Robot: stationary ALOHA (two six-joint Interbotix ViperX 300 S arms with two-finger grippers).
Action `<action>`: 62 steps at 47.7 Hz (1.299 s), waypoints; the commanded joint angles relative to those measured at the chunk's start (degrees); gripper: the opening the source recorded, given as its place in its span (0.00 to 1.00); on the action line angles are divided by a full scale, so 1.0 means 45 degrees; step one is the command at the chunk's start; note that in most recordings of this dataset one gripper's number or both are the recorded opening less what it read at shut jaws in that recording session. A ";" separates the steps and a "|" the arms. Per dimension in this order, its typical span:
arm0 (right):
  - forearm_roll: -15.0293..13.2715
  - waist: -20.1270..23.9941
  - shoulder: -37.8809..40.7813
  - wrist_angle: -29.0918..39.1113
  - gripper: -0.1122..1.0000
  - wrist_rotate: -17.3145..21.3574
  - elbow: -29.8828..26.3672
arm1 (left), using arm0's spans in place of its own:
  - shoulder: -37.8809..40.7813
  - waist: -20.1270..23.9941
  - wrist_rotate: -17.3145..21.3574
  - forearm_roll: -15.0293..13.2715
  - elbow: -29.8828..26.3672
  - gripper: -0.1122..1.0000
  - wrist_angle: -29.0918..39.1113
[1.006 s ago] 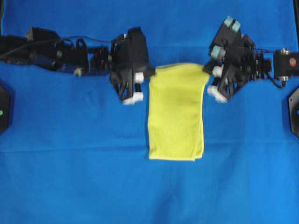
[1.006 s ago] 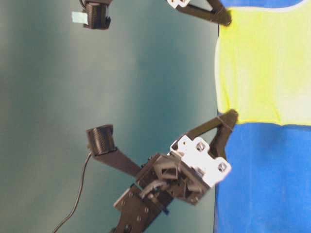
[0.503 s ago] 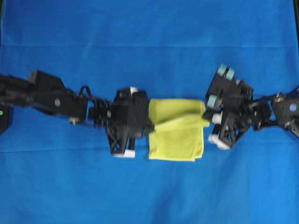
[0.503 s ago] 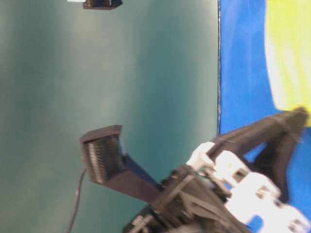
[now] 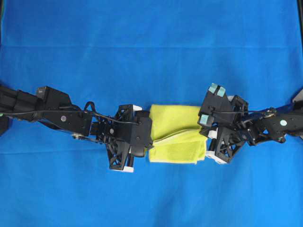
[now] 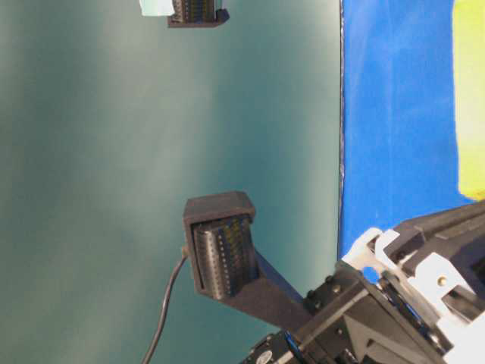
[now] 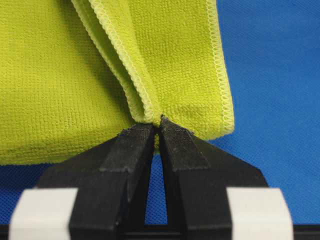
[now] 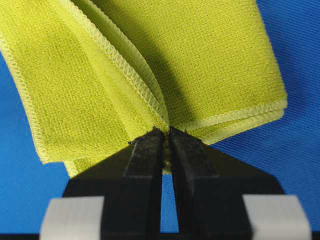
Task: Fold the yellow towel.
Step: 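Release the towel and pull both grippers outward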
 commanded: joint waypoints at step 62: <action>-0.4609 0.1387 -0.7793 0.3320 0.67 0.0039 0.0293 | -0.9492 -0.0371 0.0391 -0.0020 0.4160 0.58 -0.0508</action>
